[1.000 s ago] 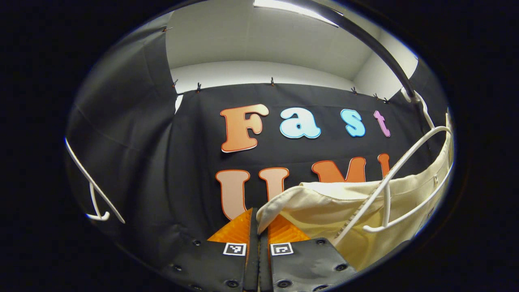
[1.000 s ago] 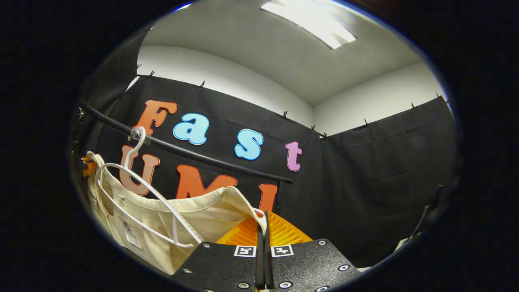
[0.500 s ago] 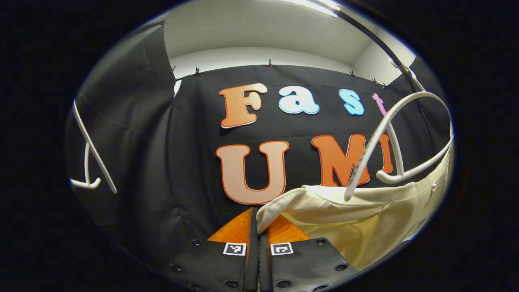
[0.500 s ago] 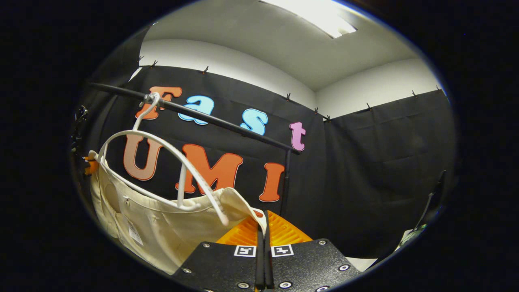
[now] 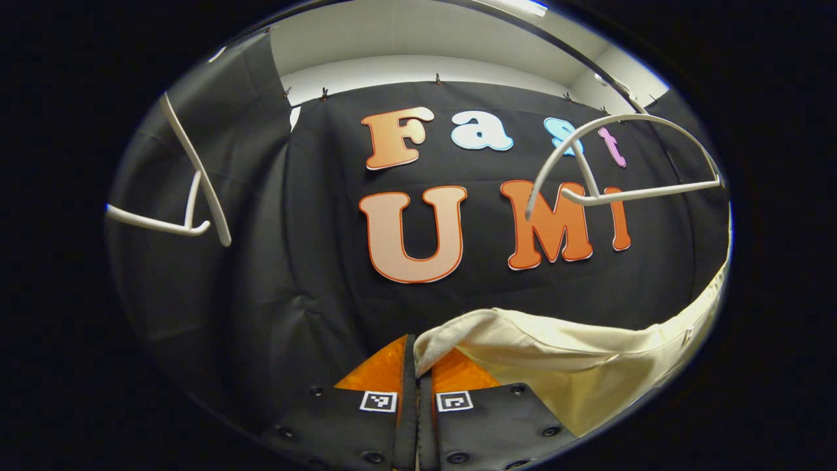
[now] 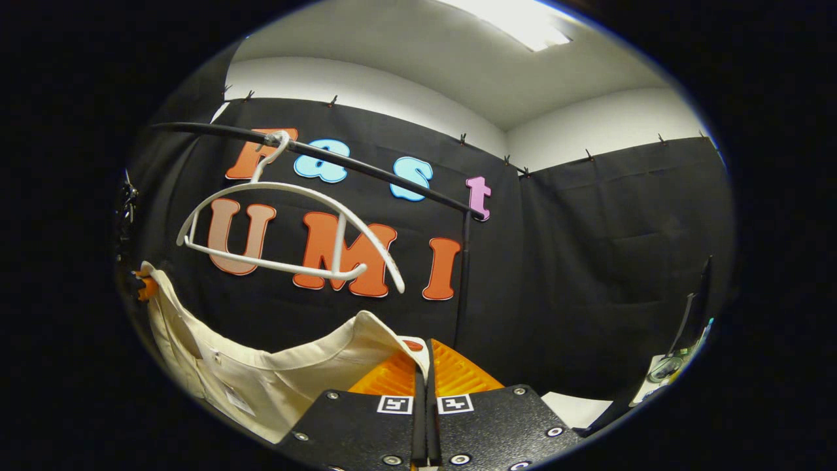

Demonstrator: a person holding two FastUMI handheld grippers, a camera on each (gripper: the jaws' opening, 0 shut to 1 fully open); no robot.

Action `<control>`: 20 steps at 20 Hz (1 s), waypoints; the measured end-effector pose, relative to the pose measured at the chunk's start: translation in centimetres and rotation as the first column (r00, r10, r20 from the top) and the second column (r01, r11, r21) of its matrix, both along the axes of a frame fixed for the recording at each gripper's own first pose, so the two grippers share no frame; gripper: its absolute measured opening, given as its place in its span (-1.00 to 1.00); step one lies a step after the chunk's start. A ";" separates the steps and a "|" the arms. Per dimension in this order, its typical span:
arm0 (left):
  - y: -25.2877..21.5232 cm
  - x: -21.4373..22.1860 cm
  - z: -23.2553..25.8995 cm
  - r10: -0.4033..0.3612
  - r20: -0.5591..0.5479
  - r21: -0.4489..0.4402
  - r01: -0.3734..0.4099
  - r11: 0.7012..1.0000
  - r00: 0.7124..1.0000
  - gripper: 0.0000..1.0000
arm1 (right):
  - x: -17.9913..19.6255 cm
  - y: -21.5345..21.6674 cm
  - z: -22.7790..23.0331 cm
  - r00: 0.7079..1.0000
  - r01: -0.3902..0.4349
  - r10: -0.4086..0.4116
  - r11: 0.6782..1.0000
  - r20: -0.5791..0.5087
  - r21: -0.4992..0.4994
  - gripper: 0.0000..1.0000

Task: Grasp the clothes on the hanger with both hands and then place them into the laundry hamper below.

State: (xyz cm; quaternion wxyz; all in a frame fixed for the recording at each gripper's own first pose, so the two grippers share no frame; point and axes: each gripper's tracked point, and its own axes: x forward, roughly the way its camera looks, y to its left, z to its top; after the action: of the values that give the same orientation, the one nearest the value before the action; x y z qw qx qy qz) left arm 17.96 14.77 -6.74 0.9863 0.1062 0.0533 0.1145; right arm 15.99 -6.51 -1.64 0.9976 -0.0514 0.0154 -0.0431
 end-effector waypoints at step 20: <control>-17.1 -9.5 -10.9 -0.368 -0.280 -0.296 0.285 0.912 0.887 -0.84 | -8.1 11.3 -14.5 0.921 -0.183 0.213 0.976 -0.327 0.121 -1.00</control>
State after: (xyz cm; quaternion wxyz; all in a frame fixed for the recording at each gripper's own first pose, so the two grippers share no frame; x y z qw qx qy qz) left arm 8.45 -2.33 -17.68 0.9738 0.0077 0.2125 -0.0810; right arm 7.88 4.75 -16.18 0.9806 -0.0155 0.1828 0.0683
